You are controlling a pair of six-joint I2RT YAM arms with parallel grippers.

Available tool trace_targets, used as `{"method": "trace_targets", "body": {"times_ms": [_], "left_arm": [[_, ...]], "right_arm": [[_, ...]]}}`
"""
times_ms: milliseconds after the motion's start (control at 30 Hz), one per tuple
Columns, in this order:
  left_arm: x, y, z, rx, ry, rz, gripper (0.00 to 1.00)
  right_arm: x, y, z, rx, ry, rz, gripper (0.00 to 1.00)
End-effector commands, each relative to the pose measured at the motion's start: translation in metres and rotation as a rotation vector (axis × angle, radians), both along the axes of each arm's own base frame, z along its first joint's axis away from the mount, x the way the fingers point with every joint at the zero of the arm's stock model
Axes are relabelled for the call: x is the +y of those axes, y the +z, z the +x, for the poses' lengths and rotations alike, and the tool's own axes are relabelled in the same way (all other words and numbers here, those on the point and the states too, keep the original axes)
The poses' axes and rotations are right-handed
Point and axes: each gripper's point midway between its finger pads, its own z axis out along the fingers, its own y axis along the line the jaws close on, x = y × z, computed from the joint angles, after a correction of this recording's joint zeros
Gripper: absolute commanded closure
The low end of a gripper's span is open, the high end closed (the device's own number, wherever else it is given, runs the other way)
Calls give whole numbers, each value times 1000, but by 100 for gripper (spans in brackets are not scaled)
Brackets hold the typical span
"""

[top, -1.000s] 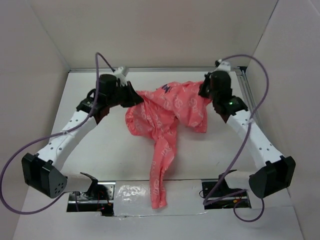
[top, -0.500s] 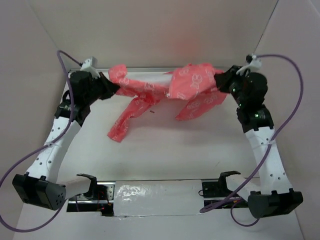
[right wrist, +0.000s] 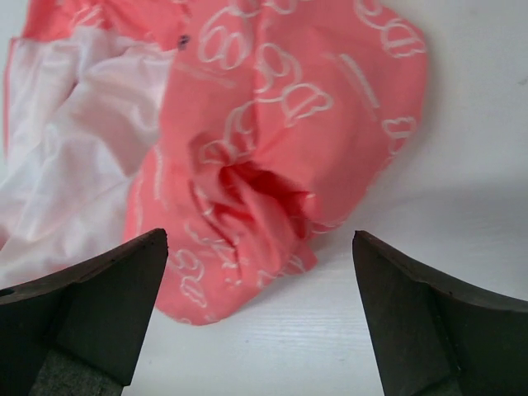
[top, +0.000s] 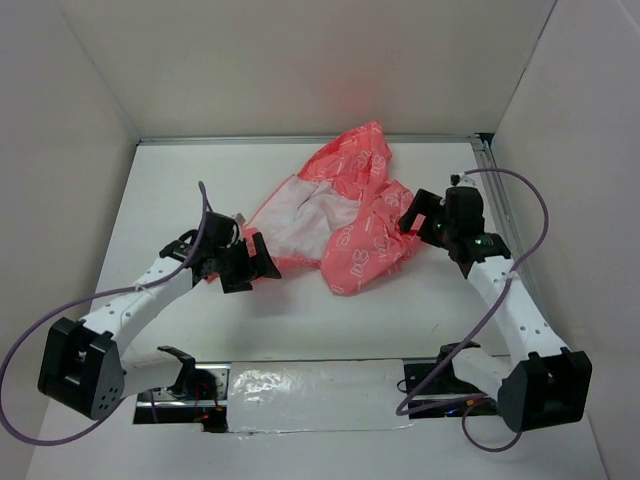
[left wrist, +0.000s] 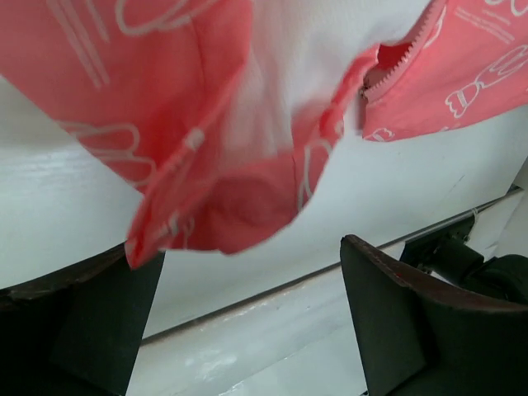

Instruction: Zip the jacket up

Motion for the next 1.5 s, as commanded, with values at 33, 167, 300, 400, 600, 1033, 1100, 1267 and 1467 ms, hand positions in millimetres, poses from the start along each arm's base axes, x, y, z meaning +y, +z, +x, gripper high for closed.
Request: {"method": "trace_targets", "body": {"times_ms": [33, 167, 300, 400, 600, 1033, 1100, 1267, 1467], "left_arm": [[1, 32, -4, -46, 68, 7, 1], [9, 49, 9, -63, 154, 30, 1], [14, 70, 37, -99, 212, 83, 1], [33, 52, 37, 11, 325, 137, 1], [74, 26, 64, 66, 491, 151, 1], [62, -29, 96, 155, 373, 142, 2], [62, -31, 100, 149, 360, 149, 26], [68, -22, 109, 106, 364, 171, 100], [66, 31, 129, -149, 298, 132, 100]], "right_arm": [[41, 24, -5, -54, 157, -26, 0], [83, 19, -3, -18, 254, -30, 0], [126, 4, -7, 32, 316, -26, 0], [144, -17, -9, 74, 315, -70, 0], [180, -61, -10, 170, 338, -154, 0], [176, -138, -11, 344, 153, -316, 37], [163, -135, -13, 329, 89, -331, 79], [131, -76, -16, 201, 35, -288, 97], [79, -7, -28, 86, 12, -183, 100]]}}
